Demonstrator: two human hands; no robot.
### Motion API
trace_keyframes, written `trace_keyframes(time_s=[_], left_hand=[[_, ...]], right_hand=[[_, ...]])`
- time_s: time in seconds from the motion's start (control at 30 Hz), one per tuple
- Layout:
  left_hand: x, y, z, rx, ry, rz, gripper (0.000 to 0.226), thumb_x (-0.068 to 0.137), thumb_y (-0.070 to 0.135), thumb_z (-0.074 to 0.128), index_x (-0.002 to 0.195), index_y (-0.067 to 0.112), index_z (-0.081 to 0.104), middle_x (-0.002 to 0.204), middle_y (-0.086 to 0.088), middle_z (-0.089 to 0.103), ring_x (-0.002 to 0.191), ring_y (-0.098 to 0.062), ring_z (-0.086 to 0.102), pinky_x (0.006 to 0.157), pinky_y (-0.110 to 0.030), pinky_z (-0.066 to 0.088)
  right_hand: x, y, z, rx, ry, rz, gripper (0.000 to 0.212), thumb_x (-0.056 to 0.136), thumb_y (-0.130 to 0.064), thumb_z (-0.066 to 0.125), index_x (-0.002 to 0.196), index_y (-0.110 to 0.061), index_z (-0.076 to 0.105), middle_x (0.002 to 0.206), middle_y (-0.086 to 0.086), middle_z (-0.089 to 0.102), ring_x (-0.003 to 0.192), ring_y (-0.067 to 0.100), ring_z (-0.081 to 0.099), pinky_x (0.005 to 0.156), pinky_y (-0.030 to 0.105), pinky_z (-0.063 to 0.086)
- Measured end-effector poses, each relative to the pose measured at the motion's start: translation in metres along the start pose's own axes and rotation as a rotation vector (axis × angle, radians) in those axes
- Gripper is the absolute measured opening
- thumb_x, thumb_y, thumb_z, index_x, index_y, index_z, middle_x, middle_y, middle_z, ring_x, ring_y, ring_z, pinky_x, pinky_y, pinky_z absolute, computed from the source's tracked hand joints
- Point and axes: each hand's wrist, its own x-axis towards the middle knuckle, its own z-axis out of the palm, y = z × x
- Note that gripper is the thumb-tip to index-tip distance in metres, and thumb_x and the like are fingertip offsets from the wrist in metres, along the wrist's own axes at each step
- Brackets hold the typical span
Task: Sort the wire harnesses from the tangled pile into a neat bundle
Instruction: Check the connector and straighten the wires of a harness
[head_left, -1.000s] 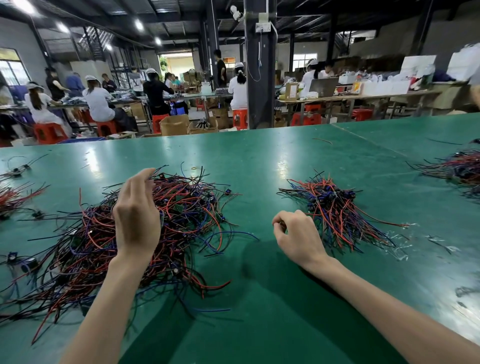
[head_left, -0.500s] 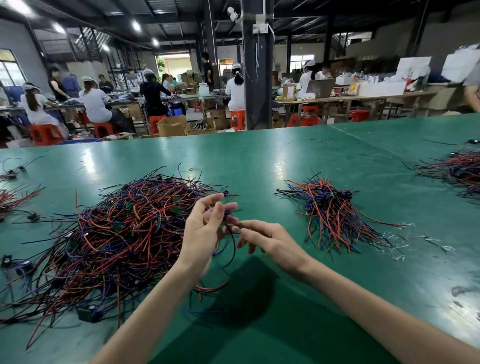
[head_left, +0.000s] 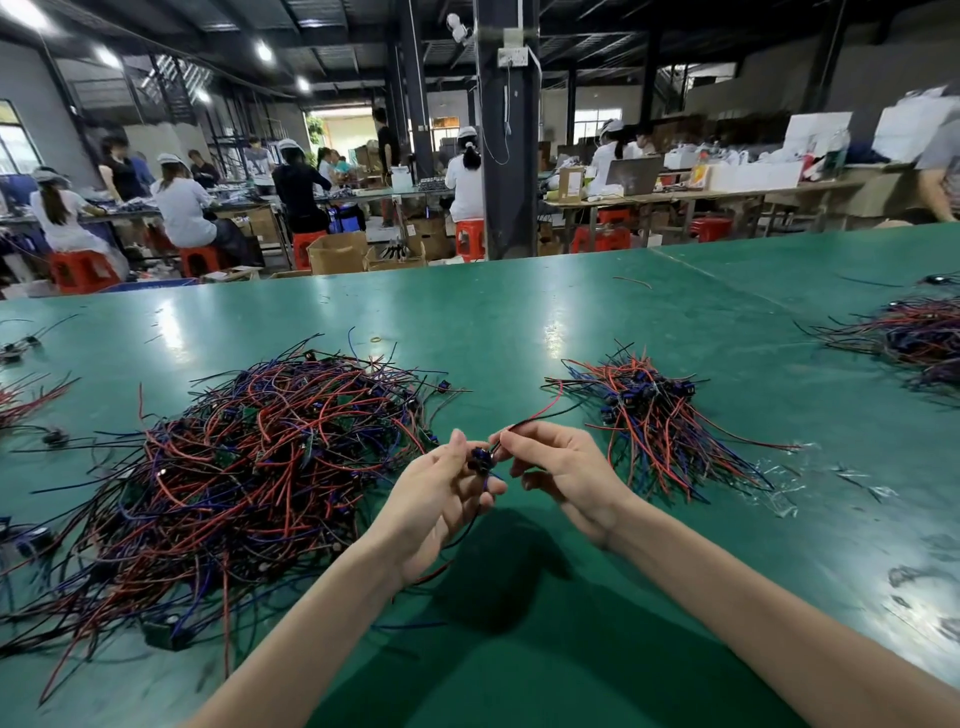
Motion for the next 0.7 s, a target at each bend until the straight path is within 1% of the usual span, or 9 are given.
trace_keyframes(time_s=[0.07, 0.13, 0.2, 0.3, 0.4, 0.5, 0.57, 0.63, 0.7], left_hand=[[0.000, -0.001, -0.001, -0.003, -0.012, -0.020, 0.021, 0.099, 0.016, 0.042, 0.101, 0.000, 0.056, 0.077, -0.004, 0.067, 0.051, -0.010, 0.059, 0.046, -0.016, 0.047], [0.000, -0.003, -0.002, 0.043, -0.016, -0.014, 0.013, 0.095, 0.009, 0.047, 0.101, 0.000, 0.055, 0.076, -0.005, 0.063, 0.051, -0.010, 0.059, 0.045, -0.016, 0.045], [0.001, -0.004, -0.004, 0.129, -0.011, 0.022, 0.009, 0.093, 0.006, 0.051, 0.098, 0.001, 0.056, 0.070, -0.006, 0.060, 0.051, -0.012, 0.058, 0.045, -0.017, 0.044], [0.000, -0.006, -0.004, 0.254, -0.016, 0.061, 0.004, 0.091, 0.002, 0.054, 0.092, 0.002, 0.057, 0.059, -0.002, 0.056, 0.049, -0.013, 0.056, 0.044, -0.018, 0.041], [0.000, -0.008, -0.002, 0.292, -0.035, 0.039, 0.004, 0.092, 0.000, 0.052, 0.092, 0.001, 0.056, 0.064, -0.007, 0.051, 0.046, -0.013, 0.050, 0.041, -0.018, 0.035], [-0.001, -0.010, -0.001, 0.314, 0.002, 0.008, 0.009, 0.093, 0.001, 0.049, 0.096, 0.001, 0.058, 0.065, -0.005, 0.054, 0.043, -0.011, 0.047, 0.039, -0.017, 0.029], [-0.002, -0.012, 0.000, 0.327, 0.035, -0.009, 0.012, 0.094, 0.006, 0.049, 0.092, 0.004, 0.060, 0.063, -0.002, 0.058, 0.043, -0.011, 0.047, 0.040, -0.018, 0.028], [-0.002, -0.013, 0.000, 0.323, 0.059, -0.019, 0.013, 0.093, 0.015, 0.054, 0.087, 0.007, 0.062, 0.061, -0.002, 0.056, 0.043, -0.013, 0.047, 0.042, -0.020, 0.031], [-0.003, -0.014, 0.000, 0.312, 0.079, -0.008, 0.012, 0.090, 0.015, 0.059, 0.082, 0.007, 0.062, 0.059, -0.005, 0.050, 0.041, -0.015, 0.048, 0.040, -0.020, 0.039]], right_hand=[[0.001, 0.000, -0.001, 0.026, 0.007, 0.007, 0.011, 0.088, -0.009, 0.061, 0.080, -0.008, 0.068, 0.070, 0.000, 0.067, 0.057, 0.006, 0.052, 0.056, 0.017, 0.037], [0.001, 0.001, 0.000, 0.047, 0.008, 0.018, 0.012, 0.089, -0.009, 0.061, 0.078, -0.007, 0.067, 0.067, -0.002, 0.067, 0.054, 0.004, 0.052, 0.055, 0.016, 0.039], [0.001, 0.001, 0.000, 0.060, 0.018, 0.036, 0.014, 0.089, -0.010, 0.061, 0.076, -0.006, 0.067, 0.064, -0.003, 0.066, 0.051, 0.004, 0.052, 0.054, 0.017, 0.039], [0.003, 0.001, -0.003, 0.055, 0.051, 0.066, 0.017, 0.088, -0.013, 0.063, 0.072, -0.008, 0.068, 0.061, -0.003, 0.064, 0.051, 0.005, 0.049, 0.054, 0.018, 0.039], [0.005, 0.001, -0.005, 0.033, 0.080, 0.080, 0.016, 0.086, -0.013, 0.066, 0.070, -0.010, 0.068, 0.062, -0.003, 0.064, 0.051, 0.005, 0.048, 0.055, 0.019, 0.039], [0.006, 0.002, -0.006, -0.007, 0.082, 0.079, 0.014, 0.084, -0.011, 0.068, 0.070, -0.009, 0.067, 0.057, -0.005, 0.063, 0.050, 0.005, 0.048, 0.053, 0.017, 0.039], [0.006, 0.002, -0.007, -0.019, 0.075, 0.076, 0.015, 0.083, -0.009, 0.069, 0.068, -0.009, 0.066, 0.055, -0.004, 0.061, 0.049, 0.006, 0.048, 0.053, 0.018, 0.038], [0.006, 0.001, -0.007, -0.013, 0.053, 0.075, 0.014, 0.082, -0.008, 0.069, 0.068, -0.008, 0.066, 0.058, 0.000, 0.061, 0.050, 0.007, 0.048, 0.052, 0.018, 0.039], [0.005, 0.001, -0.006, -0.029, 0.015, 0.078, 0.011, 0.081, -0.008, 0.069, 0.071, -0.006, 0.065, 0.063, 0.005, 0.062, 0.051, 0.008, 0.049, 0.053, 0.019, 0.040]])
